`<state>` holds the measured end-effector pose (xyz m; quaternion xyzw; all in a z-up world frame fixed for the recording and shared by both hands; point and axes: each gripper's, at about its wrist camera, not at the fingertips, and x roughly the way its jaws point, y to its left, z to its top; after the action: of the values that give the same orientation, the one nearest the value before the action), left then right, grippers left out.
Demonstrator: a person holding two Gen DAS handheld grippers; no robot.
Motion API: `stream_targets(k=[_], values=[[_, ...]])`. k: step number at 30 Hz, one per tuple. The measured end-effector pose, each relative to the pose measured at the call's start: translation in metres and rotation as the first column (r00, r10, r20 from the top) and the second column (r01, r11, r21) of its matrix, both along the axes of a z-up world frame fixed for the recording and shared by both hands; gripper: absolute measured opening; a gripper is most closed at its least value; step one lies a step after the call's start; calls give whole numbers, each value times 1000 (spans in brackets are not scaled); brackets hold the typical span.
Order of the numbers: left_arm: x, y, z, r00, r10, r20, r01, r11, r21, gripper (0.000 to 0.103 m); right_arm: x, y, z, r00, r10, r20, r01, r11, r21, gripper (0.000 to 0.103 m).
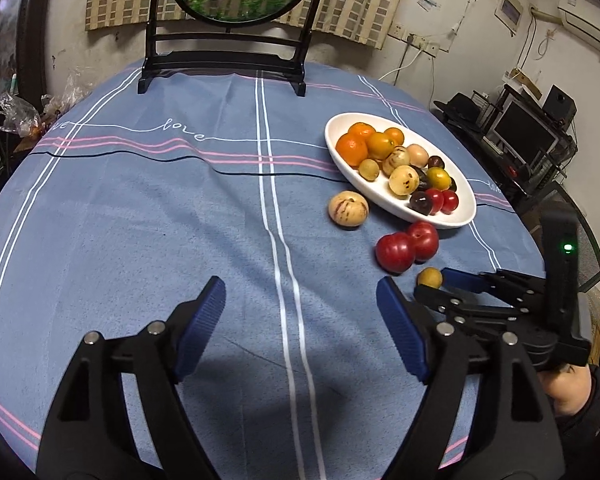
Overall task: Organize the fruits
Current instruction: 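Grasp a small yellow fruit with the right tool while the left tool approaches a red tomato, then grasp a red tomato with the left tool while the right tool holds the yellow fruit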
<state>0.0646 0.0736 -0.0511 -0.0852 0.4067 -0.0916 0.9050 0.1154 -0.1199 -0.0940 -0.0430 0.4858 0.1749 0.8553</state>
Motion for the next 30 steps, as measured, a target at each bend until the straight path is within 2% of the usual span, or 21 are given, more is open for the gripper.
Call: stream_targets(k=[1, 2, 4, 7, 9, 15, 17, 26, 30], values=[[1, -3, 0, 1000, -4, 0, 4, 1000, 2, 80, 3, 1, -3, 1000, -1, -3, 1, 1000, -13, 33], [1, -6, 1, 1000, -10, -1, 10, 1000, 8, 80, 3, 1, -4, 1000, 0, 7, 0, 1000, -19, 30], [1, -16, 2, 1000, -29, -3, 29, 999, 24, 80, -2, -4, 0, 1000, 5, -2, -5, 1000, 22, 30], [8, -34, -1, 997, -75, -18, 75, 996, 41, 80, -12, -15, 12, 1000, -7, 31, 6, 999, 41, 30], [13, -47, -4, 994, -104, -30, 106, 993, 45, 84, -19, -26, 18, 999, -16, 43, 14, 998, 56, 30], [39, -91, -28, 973, -219, -72, 225, 970, 95, 84, -35, -64, 27, 997, -58, 49, 52, 992, 115, 30], [52, -101, -39, 959, -260, -109, 270, 958, 97, 84, -39, -76, 31, 996, -75, 55, 66, 988, 142, 30], [75, -108, -55, 960, -263, -98, 274, 955, 118, 83, -42, -99, 33, 992, -109, 57, 94, 972, 215, 30], [78, -109, -53, 959, -270, -81, 278, 955, 103, 70, -41, -101, 31, 993, -107, 49, 93, 970, 226, 30]])
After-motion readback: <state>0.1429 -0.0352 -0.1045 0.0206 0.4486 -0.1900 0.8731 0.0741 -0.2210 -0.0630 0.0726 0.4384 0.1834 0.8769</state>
